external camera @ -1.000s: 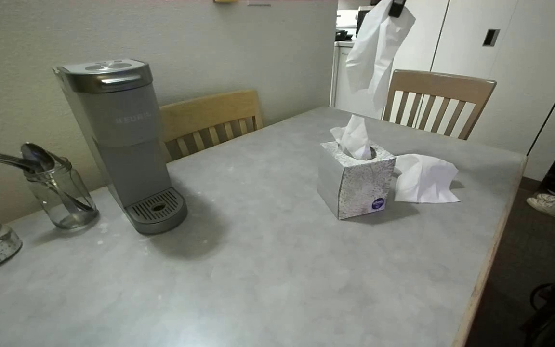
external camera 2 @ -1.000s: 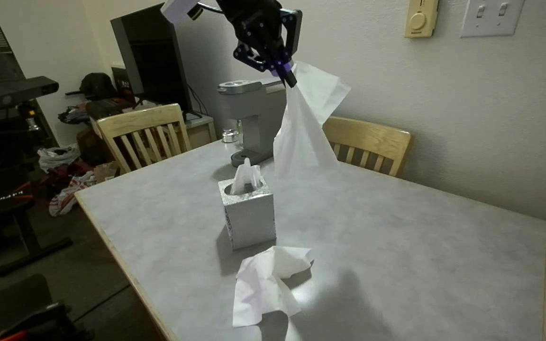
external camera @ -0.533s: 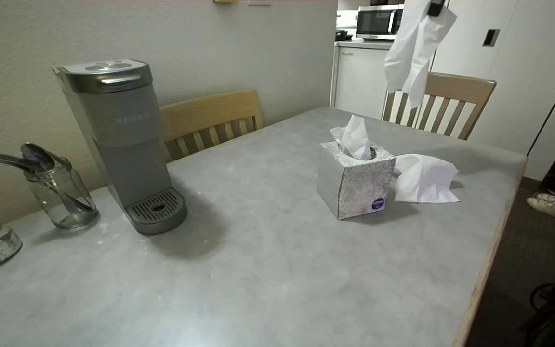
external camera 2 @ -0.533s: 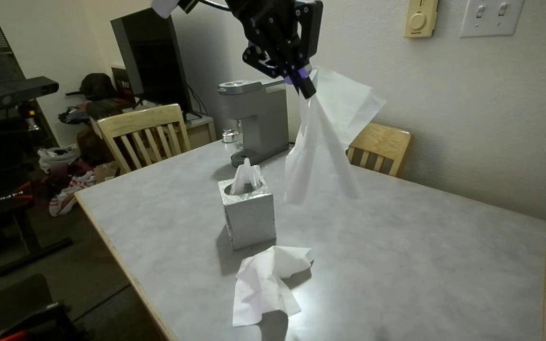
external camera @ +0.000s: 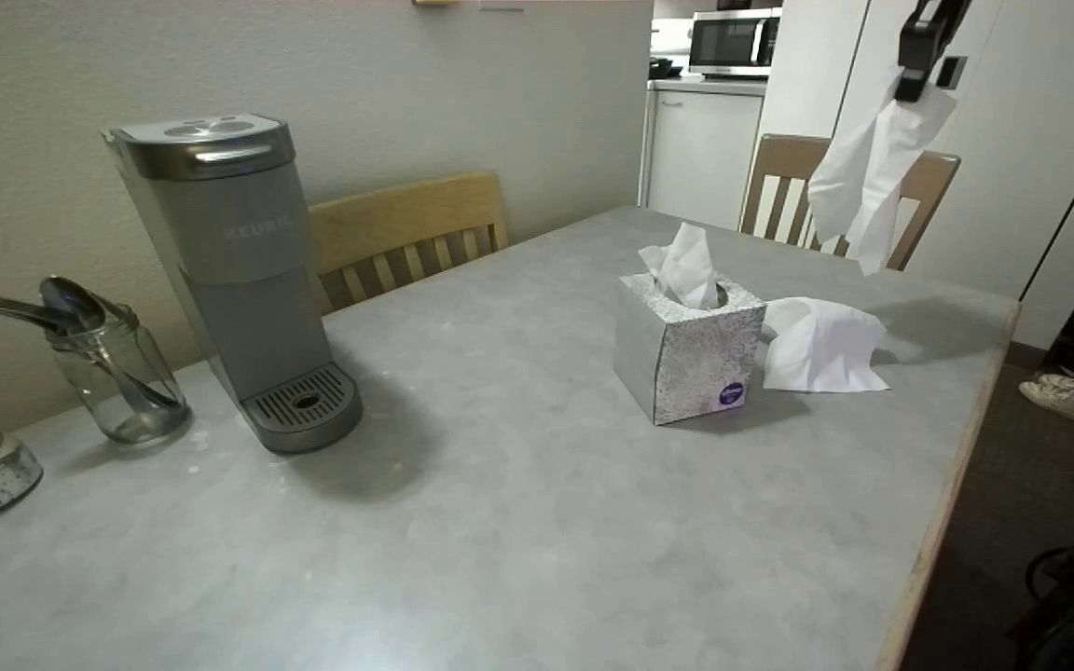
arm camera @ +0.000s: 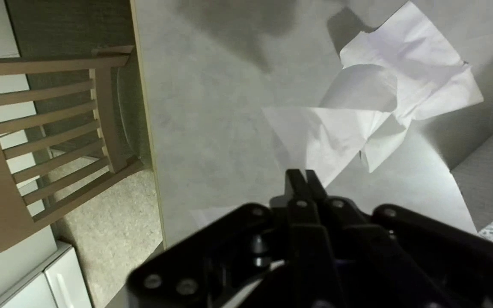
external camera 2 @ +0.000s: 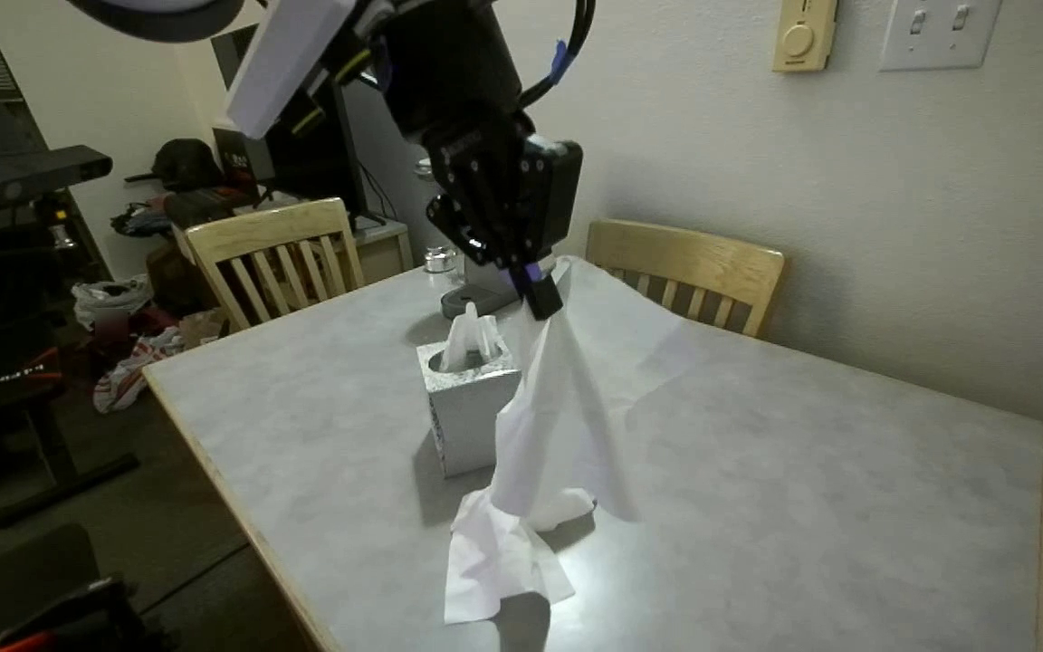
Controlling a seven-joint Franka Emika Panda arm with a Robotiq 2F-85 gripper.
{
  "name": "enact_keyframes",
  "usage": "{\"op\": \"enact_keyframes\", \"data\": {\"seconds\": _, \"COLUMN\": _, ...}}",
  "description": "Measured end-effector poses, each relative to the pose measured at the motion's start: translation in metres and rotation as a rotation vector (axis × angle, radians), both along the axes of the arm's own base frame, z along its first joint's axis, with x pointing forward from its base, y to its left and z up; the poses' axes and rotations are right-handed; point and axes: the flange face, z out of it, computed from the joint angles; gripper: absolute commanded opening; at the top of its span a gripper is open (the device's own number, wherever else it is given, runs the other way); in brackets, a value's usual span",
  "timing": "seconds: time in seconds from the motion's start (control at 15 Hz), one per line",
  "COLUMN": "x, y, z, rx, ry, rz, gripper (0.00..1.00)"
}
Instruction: Remove one tissue from the box
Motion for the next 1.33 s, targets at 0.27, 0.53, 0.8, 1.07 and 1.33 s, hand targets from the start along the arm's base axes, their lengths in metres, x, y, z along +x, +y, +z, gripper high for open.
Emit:
{"op": "enact_keyframes", "data": {"seconds": 0.27, "x": -0.012, "y": -0.006, "z": -0.041, "rx": 0.046, "ry": 0.020, "rz": -0.027, "gripper": 0.00}}
{"op": "enact_keyframes", "data": {"seconds": 0.53, "x": -0.014, "y": -0.007, "z": -0.086, "rx": 0.122, "ry": 0.023, "rz": -0.071, "gripper": 0.00}}
{"op": "enact_keyframes", "data": {"seconds": 0.8, "x": -0.009, "y": -0.005, "z": -0.130, "rx": 0.201, "ry": 0.022, "rz": -0.116, "gripper": 0.00}}
{"op": "enact_keyframes", "data": {"seconds": 1.07, "x": -0.004, "y": -0.001, "z": -0.161, "rx": 0.254, "ry": 0.031, "rz": -0.126, "gripper": 0.00}}
{"op": "enact_keyframes", "data": {"seconds": 1.33, "x": -0.002, "y": 0.007, "z": -0.186, "rx": 0.296, "ry": 0.052, "rz": -0.122, "gripper": 0.00}}
